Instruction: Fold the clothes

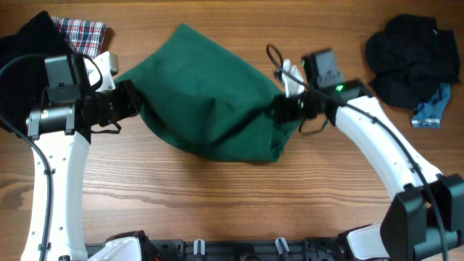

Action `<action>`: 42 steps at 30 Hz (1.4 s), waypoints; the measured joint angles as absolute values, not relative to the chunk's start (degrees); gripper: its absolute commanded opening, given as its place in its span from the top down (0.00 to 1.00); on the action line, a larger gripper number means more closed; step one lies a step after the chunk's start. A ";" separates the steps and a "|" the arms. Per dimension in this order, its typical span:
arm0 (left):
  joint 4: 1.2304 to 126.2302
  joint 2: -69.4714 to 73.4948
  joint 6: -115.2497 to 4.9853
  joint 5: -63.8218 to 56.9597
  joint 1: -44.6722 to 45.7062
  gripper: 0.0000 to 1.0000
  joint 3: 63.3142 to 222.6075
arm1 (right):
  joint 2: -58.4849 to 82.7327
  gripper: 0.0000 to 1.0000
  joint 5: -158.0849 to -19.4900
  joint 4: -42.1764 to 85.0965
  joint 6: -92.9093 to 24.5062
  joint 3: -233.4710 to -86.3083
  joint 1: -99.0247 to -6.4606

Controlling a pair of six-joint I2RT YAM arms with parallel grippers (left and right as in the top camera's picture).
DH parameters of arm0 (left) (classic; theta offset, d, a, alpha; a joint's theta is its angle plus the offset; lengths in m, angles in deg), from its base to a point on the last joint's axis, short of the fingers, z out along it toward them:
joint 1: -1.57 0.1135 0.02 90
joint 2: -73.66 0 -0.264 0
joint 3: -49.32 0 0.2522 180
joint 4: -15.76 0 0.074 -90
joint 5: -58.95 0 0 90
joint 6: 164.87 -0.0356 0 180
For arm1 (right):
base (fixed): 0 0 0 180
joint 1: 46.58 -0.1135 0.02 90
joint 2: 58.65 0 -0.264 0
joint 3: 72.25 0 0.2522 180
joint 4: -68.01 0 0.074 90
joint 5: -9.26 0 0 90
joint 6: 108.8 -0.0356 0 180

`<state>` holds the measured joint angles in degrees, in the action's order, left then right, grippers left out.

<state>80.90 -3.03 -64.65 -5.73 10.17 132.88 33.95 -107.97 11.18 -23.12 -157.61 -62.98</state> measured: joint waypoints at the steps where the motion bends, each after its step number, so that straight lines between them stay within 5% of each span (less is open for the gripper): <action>1: 80.90 -3.03 -64.65 -5.73 10.17 0.96 132.91 | 33.95 0.96 -106.11 10.50 -22.27 -160.14 -62.92; 6: 75.26 -3.07 -64.63 -5.75 10.17 0.96 132.86 | 33.95 0.96 -100.80 12.36 -19.73 -164.71 -58.92; 19: 22.98 -4.53 -53.35 -13.49 9.71 0.96 133.34 | 33.97 0.95 -91.38 40.53 -8.63 -177.65 -53.63; 42: 22.91 0.56 -49.22 -23.76 5.69 0.96 140.23 | 27.13 0.96 -86.20 34.87 -7.25 -181.21 -50.24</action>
